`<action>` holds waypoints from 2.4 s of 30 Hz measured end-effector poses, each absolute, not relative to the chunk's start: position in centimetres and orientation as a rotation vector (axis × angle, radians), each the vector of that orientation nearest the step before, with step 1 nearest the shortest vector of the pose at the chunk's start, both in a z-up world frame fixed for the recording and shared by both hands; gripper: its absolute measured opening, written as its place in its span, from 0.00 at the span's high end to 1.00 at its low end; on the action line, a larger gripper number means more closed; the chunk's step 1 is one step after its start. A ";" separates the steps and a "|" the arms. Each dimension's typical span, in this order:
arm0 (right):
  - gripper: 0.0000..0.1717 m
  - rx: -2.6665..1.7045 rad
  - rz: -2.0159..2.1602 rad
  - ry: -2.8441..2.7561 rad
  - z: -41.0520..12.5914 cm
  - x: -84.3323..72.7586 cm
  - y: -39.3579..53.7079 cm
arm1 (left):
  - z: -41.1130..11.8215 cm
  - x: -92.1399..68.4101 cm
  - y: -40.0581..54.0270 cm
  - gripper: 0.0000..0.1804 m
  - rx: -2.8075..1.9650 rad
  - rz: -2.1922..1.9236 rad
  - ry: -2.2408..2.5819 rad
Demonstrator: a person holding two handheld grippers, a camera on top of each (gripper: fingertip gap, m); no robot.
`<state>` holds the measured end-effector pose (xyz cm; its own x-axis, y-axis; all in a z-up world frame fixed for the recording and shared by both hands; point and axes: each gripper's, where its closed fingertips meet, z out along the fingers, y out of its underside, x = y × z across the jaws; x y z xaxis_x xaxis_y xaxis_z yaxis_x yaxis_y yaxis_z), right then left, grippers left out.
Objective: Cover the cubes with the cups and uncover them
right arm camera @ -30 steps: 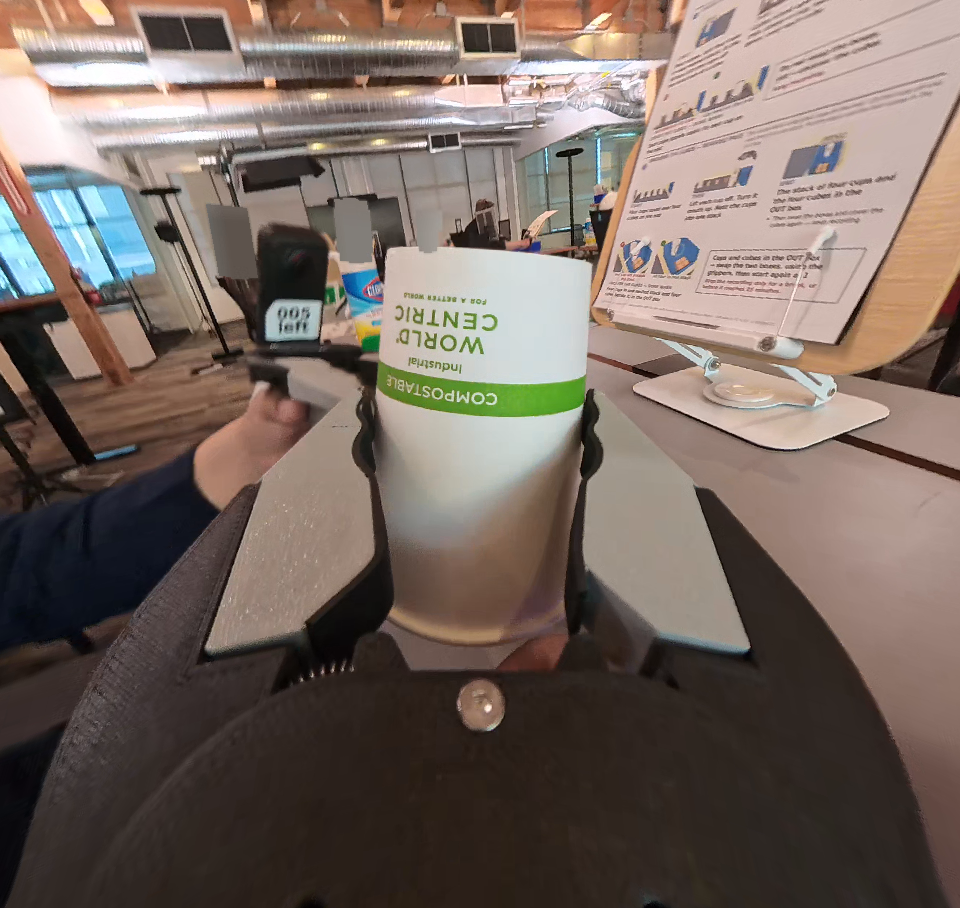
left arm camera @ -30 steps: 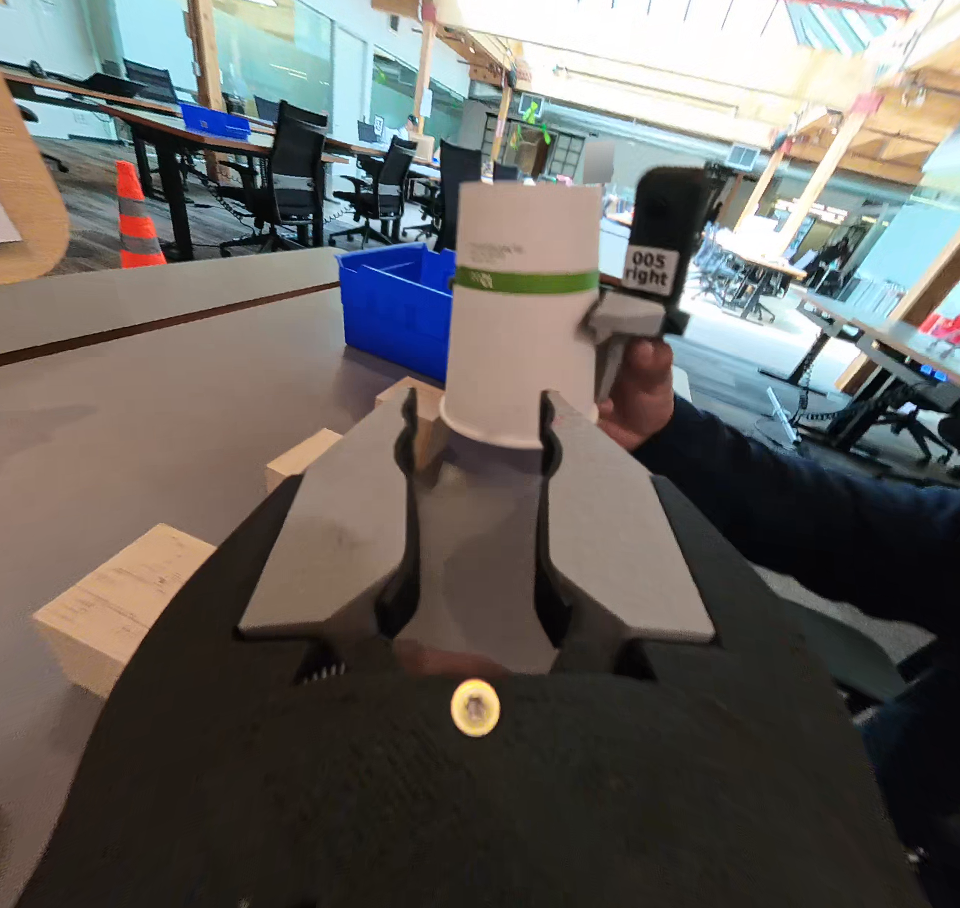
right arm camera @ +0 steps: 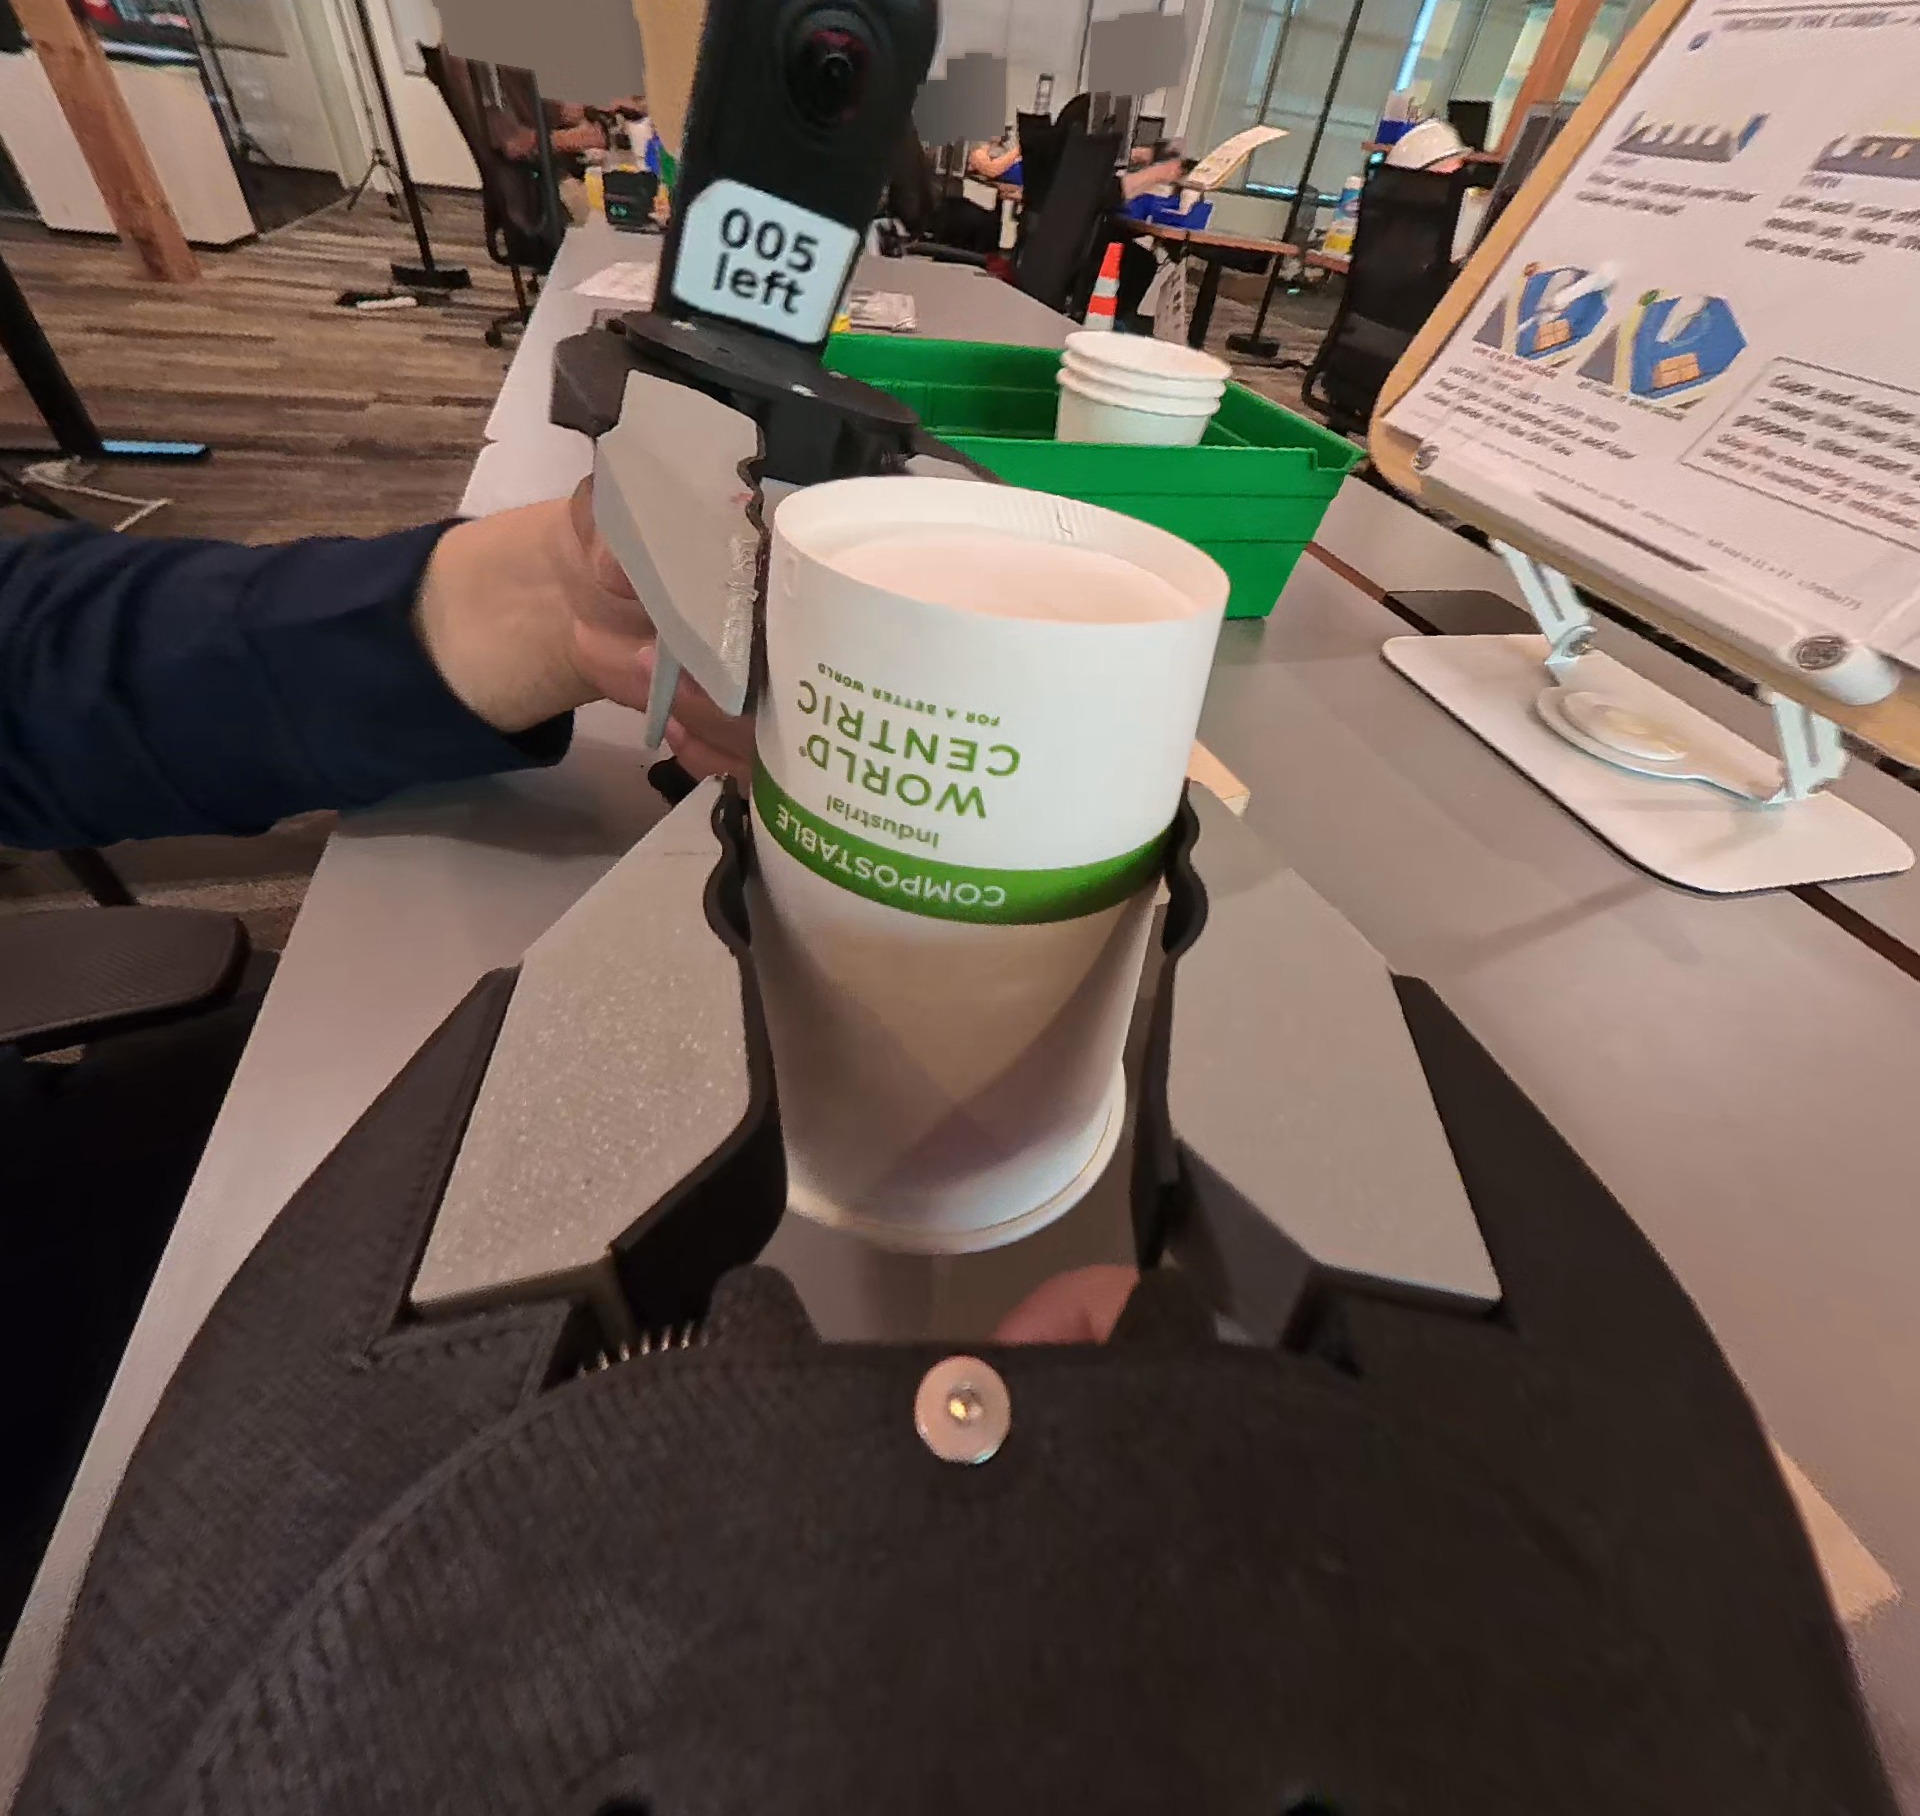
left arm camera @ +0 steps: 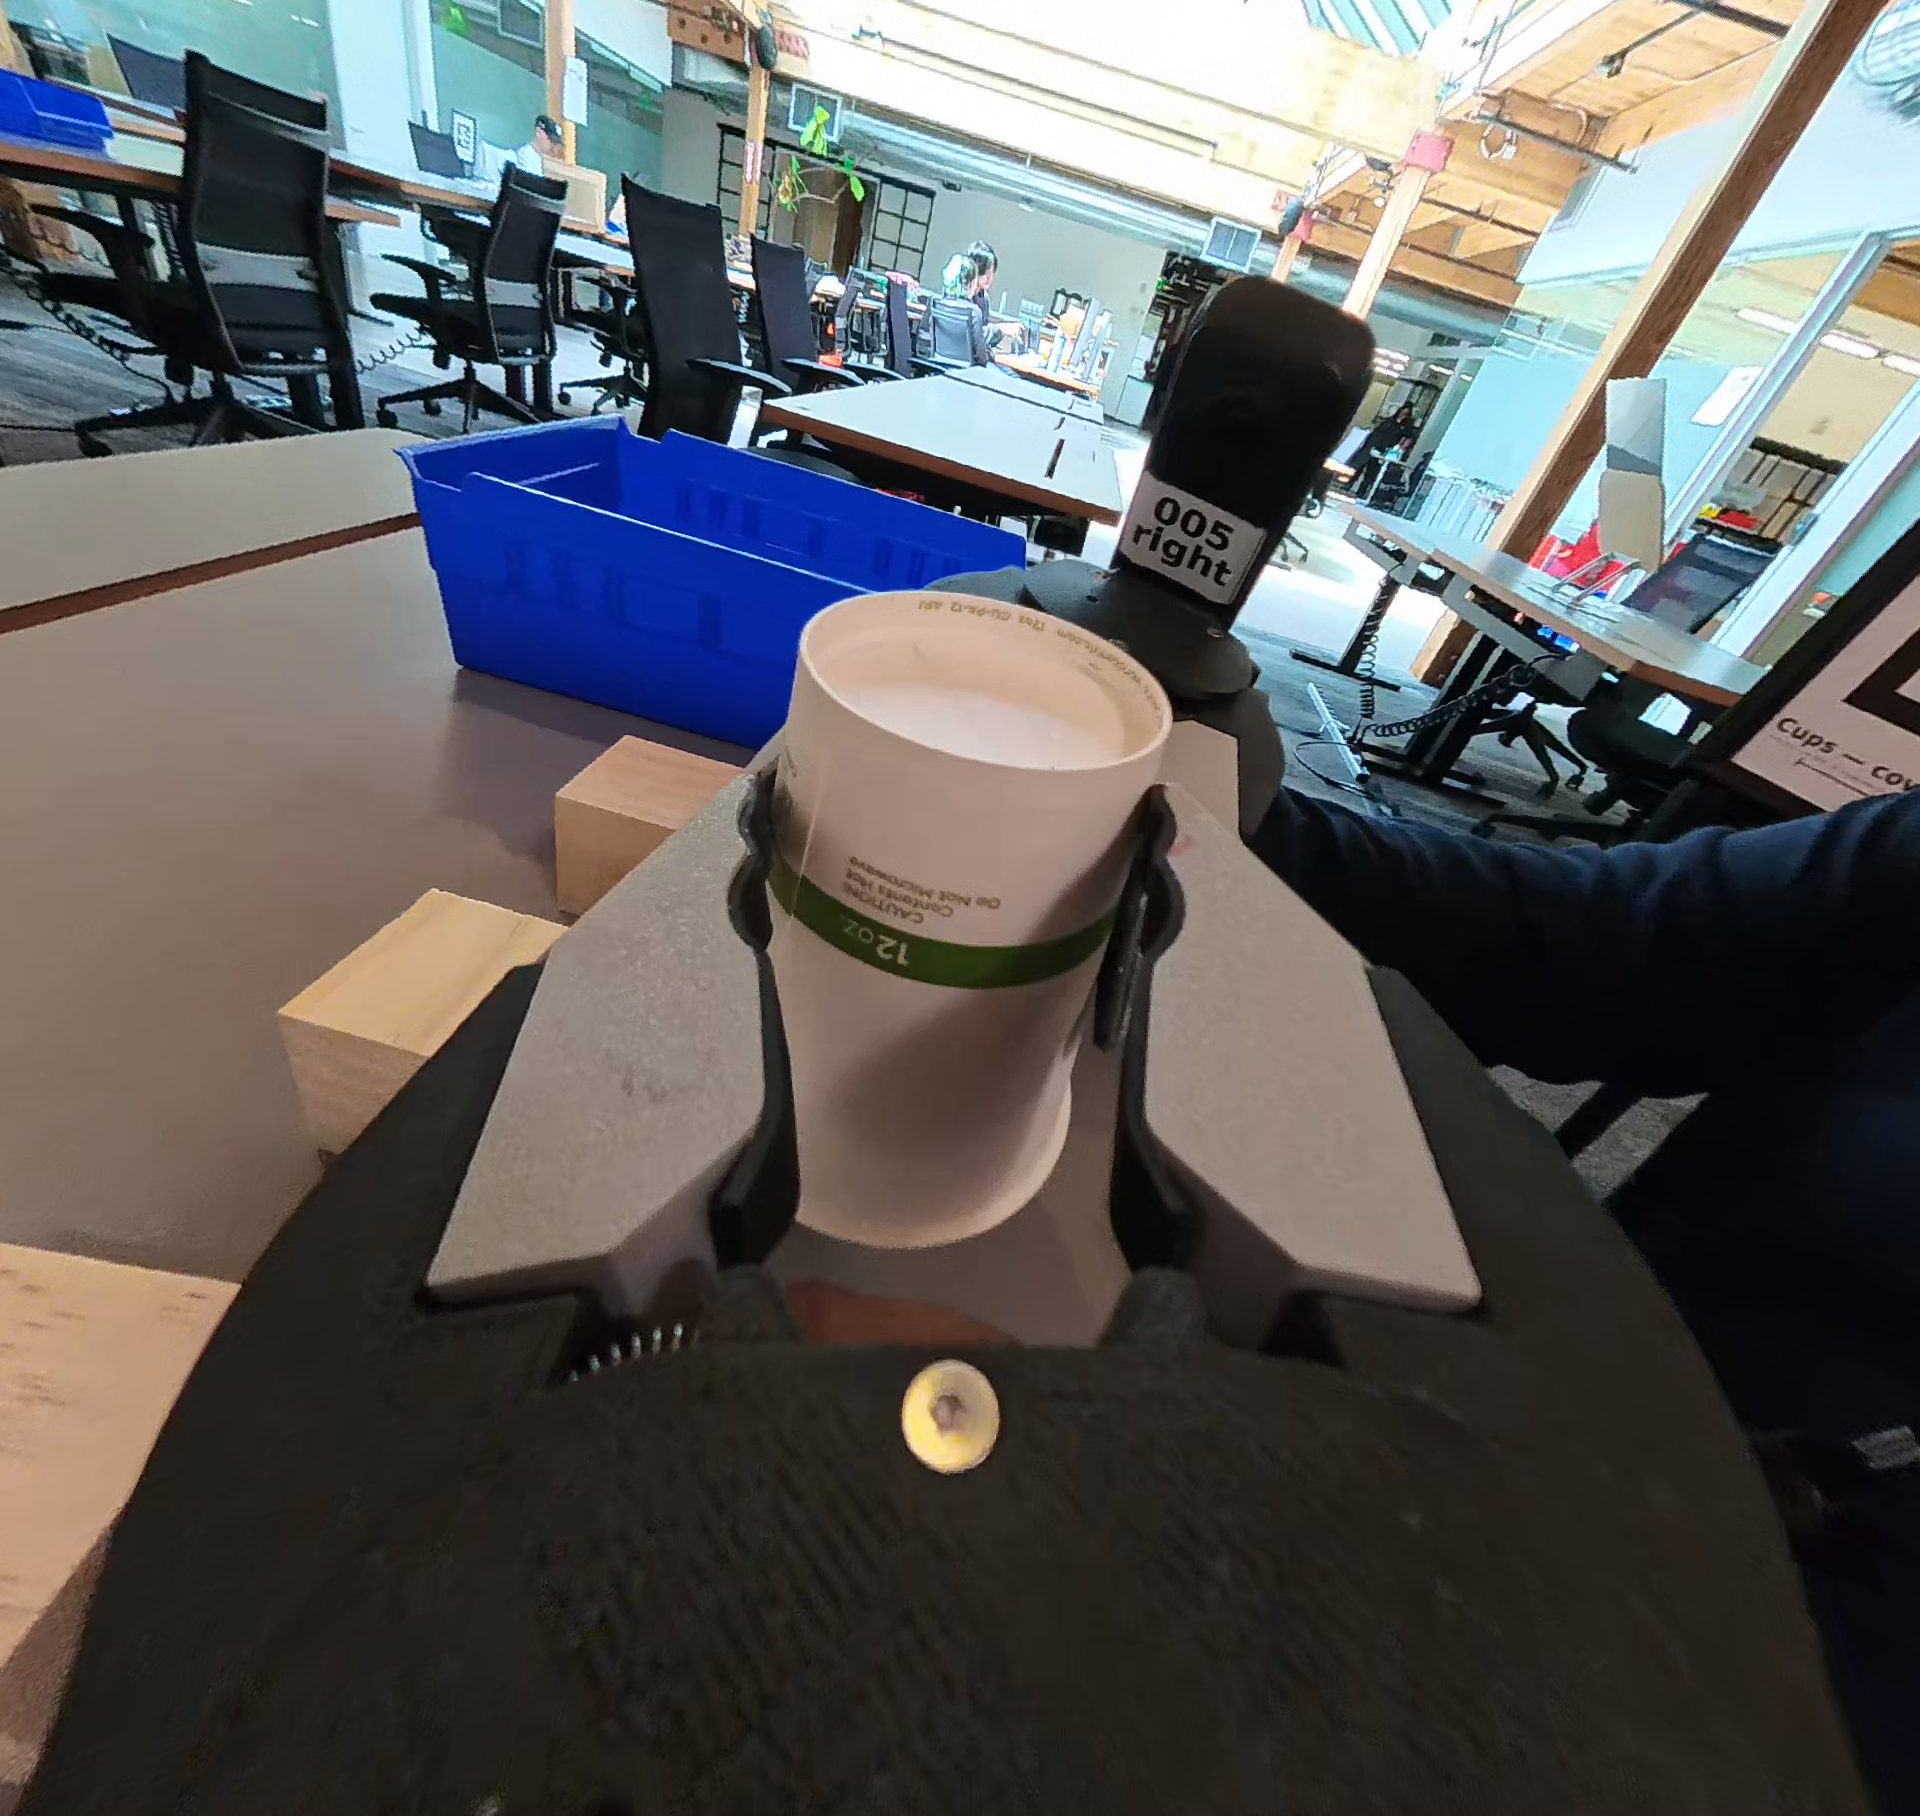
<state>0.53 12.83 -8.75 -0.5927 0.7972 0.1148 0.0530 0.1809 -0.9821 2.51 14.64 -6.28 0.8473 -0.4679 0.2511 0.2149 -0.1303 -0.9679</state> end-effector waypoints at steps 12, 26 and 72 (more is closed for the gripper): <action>0.54 -1.281 1.084 -1.191 -7.1 -1.1 28.3 | -4.8 -5.3 14.8 0.71 -1.465 -0.297 -0.126; 0.53 -1.521 0.787 -1.315 -14.4 -2.4 30.4 | -7.8 -5.5 15.6 0.73 -1.594 -0.188 -0.123; 0.52 -1.034 1.032 -1.077 -2.9 0.6 25.0 | -7.7 -32.1 -0.5 0.83 -2.358 0.641 -0.430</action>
<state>0.63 25.03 -2.86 0.1614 0.9716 0.1732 -0.1321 0.1952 -0.9718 -32.12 -0.46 -7.74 0.8269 0.4531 -0.3330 0.1360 -0.7358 -0.6634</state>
